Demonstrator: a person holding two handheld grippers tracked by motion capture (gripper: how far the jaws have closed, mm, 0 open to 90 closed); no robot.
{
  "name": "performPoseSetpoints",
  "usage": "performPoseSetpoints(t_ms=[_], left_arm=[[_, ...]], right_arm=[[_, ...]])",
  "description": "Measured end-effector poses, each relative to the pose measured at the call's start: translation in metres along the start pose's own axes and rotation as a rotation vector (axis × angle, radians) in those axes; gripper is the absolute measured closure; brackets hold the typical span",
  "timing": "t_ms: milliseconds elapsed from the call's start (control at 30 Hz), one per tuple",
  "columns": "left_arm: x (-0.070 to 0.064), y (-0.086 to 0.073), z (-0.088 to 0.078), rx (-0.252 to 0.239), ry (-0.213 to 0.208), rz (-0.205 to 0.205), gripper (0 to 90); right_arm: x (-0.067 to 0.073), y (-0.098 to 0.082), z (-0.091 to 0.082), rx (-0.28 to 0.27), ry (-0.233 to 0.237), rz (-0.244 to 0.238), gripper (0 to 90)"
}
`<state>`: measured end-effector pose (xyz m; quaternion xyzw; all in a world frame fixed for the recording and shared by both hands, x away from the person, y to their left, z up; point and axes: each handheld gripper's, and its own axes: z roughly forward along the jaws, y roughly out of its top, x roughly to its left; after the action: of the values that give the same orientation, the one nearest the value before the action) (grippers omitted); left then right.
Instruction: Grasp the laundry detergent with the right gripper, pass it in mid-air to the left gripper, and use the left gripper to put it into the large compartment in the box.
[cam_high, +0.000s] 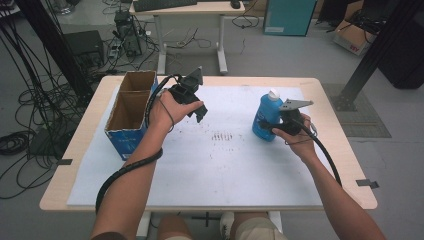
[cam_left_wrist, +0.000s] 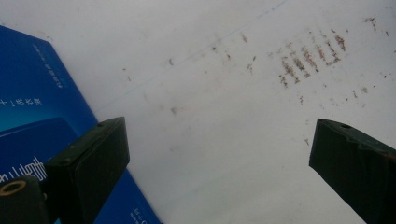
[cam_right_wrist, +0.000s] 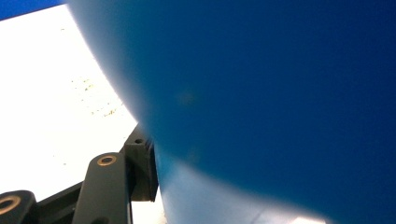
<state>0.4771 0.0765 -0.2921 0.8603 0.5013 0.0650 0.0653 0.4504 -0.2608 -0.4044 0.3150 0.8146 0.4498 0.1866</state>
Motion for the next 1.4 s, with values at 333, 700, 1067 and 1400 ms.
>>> performPoseSetpoints(t_ms=[333, 700, 1067, 1400], left_arm=[[0.0008, -0.0001, -0.0052, -0.013, 0.009, -0.004, 5.3], [0.0005, -0.0015, -0.0048, -0.012, 0.007, -0.001, 5.4], [-0.0026, 0.0009, -0.0077, -0.017, 0.013, 0.003, 5.4], [-0.0018, 0.0002, -0.0066, -0.01, 0.016, -0.001, 5.3]], right_arm=[[-0.0008, 0.0, -0.0001, 0.001, 0.006, -0.004, 41.1], [-0.0004, 0.0006, -0.0001, 0.005, 0.004, -0.005, 41.4], [-0.0003, 0.0007, 0.0, 0.006, 0.002, -0.005, 42.5], [-0.0008, 0.001, 0.0, 0.007, 0.005, -0.002, 43.6]])
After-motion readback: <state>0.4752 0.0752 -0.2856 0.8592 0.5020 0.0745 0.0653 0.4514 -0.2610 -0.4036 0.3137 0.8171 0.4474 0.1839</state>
